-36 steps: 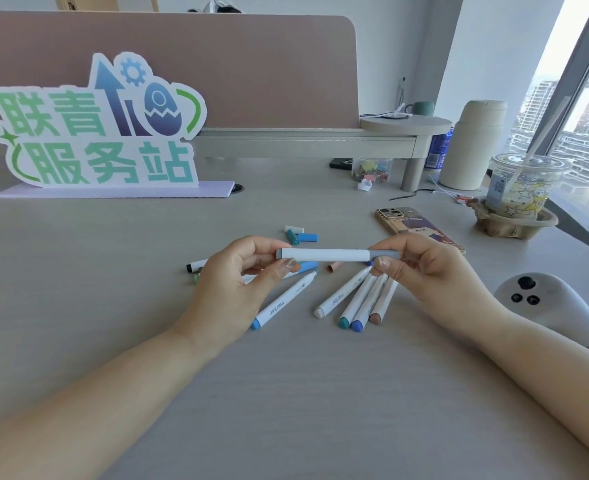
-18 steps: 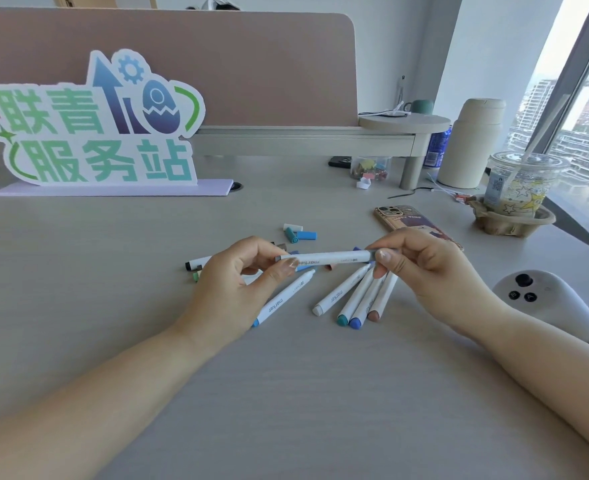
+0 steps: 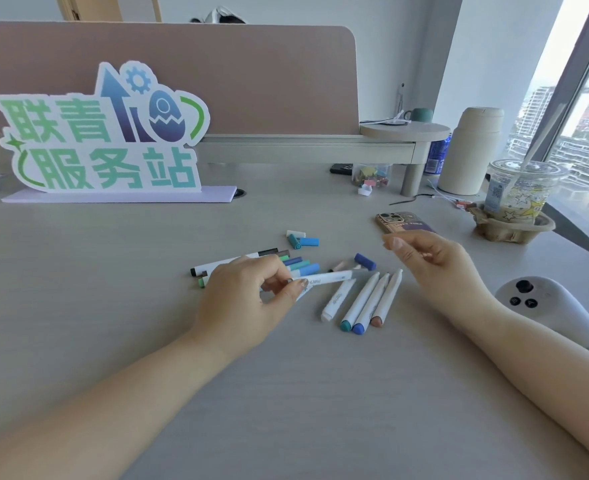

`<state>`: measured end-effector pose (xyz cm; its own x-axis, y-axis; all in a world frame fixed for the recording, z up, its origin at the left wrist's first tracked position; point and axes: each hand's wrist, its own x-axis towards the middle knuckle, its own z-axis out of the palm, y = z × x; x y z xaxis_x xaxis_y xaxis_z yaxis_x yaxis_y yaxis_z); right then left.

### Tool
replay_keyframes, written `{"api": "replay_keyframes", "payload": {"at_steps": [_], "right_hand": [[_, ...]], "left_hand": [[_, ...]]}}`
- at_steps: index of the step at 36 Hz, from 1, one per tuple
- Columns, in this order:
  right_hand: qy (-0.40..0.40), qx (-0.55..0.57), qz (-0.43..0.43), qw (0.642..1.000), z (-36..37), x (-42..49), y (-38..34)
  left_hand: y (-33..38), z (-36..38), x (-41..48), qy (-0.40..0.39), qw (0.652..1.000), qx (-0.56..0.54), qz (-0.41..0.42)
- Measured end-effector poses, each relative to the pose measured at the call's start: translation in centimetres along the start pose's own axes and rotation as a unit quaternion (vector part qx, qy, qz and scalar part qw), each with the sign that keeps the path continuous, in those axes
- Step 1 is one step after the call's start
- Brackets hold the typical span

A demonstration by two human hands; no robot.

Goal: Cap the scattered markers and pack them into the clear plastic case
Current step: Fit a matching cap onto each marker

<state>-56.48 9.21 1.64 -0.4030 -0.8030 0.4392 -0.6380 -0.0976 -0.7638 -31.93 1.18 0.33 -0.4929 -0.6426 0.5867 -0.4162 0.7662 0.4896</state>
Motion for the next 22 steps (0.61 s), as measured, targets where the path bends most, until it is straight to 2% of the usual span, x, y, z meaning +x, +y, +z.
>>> {"api": "replay_keyframes", "payload": {"at_steps": [4, 9, 14, 17, 22], "right_hand": [[0.018, 0.012, 0.031, 0.999, -0.3, -0.2, 0.4], [0.007, -0.018, 0.019, 1.0, 0.2, -0.2, 0.1], [-0.003, -0.047, 0.013, 0.999, 0.4, -0.2, 0.0], [-0.006, -0.052, 0.012, 0.999, 0.4, -0.3, 0.0], [-0.013, -0.057, 0.011, 0.998, 0.3, -0.3, 0.0]], "left_hand": [[-0.5, 0.3, -0.3, -0.018, 0.996, 0.083, 0.021], [-0.5, 0.6, -0.3, -0.052, 0.993, 0.107, 0.024], [0.0, 0.8, -0.6, -0.13, 0.977, 0.109, 0.13], [-0.1, 1.1, -0.7, -0.171, 0.966, 0.122, 0.151], [-0.3, 1.2, -0.7, -0.133, 0.973, 0.115, 0.149]]}}
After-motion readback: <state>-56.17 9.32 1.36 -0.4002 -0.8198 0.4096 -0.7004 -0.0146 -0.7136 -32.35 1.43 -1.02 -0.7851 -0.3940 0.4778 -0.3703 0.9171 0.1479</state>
